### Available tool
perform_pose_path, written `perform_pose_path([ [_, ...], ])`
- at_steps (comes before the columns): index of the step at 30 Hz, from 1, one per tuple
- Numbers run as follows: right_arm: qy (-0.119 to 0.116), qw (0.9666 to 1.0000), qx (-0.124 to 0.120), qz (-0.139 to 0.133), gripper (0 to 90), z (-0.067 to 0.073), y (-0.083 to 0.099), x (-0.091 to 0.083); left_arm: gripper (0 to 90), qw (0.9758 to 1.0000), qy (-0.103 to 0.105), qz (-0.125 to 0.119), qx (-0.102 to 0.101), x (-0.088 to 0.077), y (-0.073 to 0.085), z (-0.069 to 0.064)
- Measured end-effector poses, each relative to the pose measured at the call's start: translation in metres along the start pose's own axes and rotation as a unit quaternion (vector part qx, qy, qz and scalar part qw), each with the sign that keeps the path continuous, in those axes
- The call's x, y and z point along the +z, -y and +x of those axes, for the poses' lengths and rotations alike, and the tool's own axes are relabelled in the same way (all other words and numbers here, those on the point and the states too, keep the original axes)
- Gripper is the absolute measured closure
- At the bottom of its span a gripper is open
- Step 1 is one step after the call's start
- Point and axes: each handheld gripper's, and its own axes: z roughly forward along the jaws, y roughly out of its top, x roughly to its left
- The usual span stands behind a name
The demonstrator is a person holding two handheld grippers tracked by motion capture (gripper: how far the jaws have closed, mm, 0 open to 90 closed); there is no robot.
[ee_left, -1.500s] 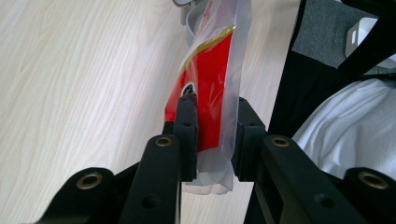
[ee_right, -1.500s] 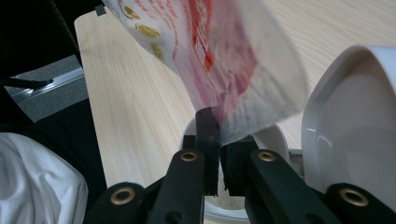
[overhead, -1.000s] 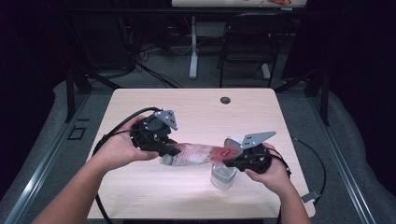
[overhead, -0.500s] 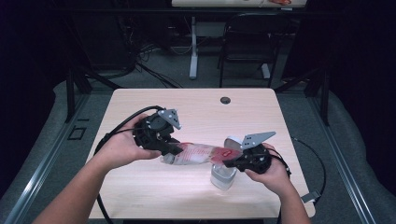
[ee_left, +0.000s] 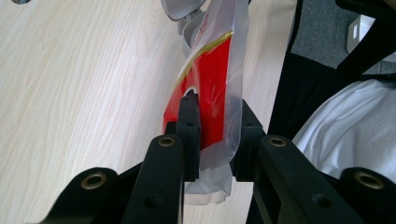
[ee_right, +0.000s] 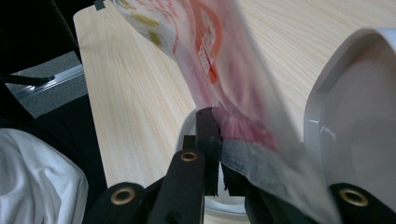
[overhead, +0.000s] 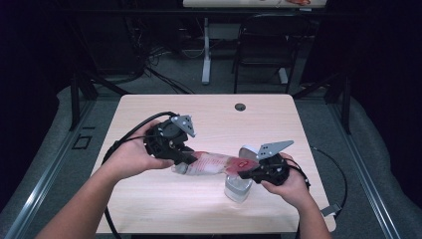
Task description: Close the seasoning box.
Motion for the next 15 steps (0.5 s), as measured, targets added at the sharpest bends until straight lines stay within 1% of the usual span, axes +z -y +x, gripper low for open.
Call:
perform_pose_path([
  [15,0.000,1.0000,-0.001,0.001,87.2,0.0001,0.0000,0.0001,78.1,1.0000,0.002,-0.004,0.000,0.0001,0.0011,0.0009],
])
